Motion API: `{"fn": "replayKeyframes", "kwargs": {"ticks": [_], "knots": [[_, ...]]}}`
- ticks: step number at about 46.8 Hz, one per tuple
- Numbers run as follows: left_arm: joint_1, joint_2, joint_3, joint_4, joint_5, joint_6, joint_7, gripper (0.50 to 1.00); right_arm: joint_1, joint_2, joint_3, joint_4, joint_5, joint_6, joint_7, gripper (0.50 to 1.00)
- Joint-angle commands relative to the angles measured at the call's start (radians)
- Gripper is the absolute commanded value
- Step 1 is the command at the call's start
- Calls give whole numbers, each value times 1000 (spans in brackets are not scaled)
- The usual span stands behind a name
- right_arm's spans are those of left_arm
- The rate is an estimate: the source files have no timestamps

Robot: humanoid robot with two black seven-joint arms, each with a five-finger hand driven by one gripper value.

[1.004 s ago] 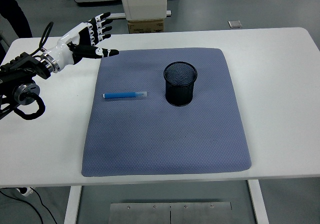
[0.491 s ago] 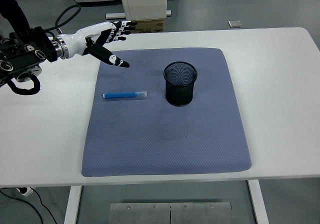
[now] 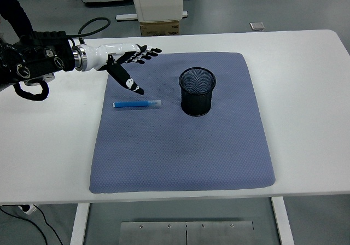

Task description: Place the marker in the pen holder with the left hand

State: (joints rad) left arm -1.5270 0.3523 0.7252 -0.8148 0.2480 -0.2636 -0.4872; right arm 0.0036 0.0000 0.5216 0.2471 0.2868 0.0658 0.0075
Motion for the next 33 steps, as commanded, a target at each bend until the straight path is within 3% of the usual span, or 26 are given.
{"fn": "replayKeyframes", "kwargs": {"ticks": [1, 17, 33], "knots": [[-2, -4, 16, -1, 31, -5, -7, 1000, 1, 0, 0, 0, 0, 0, 0, 1000], [-21, -6, 17, -4, 42, -43, -13, 1000, 1, 0, 0, 0, 0, 0, 0, 1000], [-38, -18, 88, -4, 221, -37, -2, 1000, -1, 0, 0, 0, 0, 0, 0, 1000]]}}
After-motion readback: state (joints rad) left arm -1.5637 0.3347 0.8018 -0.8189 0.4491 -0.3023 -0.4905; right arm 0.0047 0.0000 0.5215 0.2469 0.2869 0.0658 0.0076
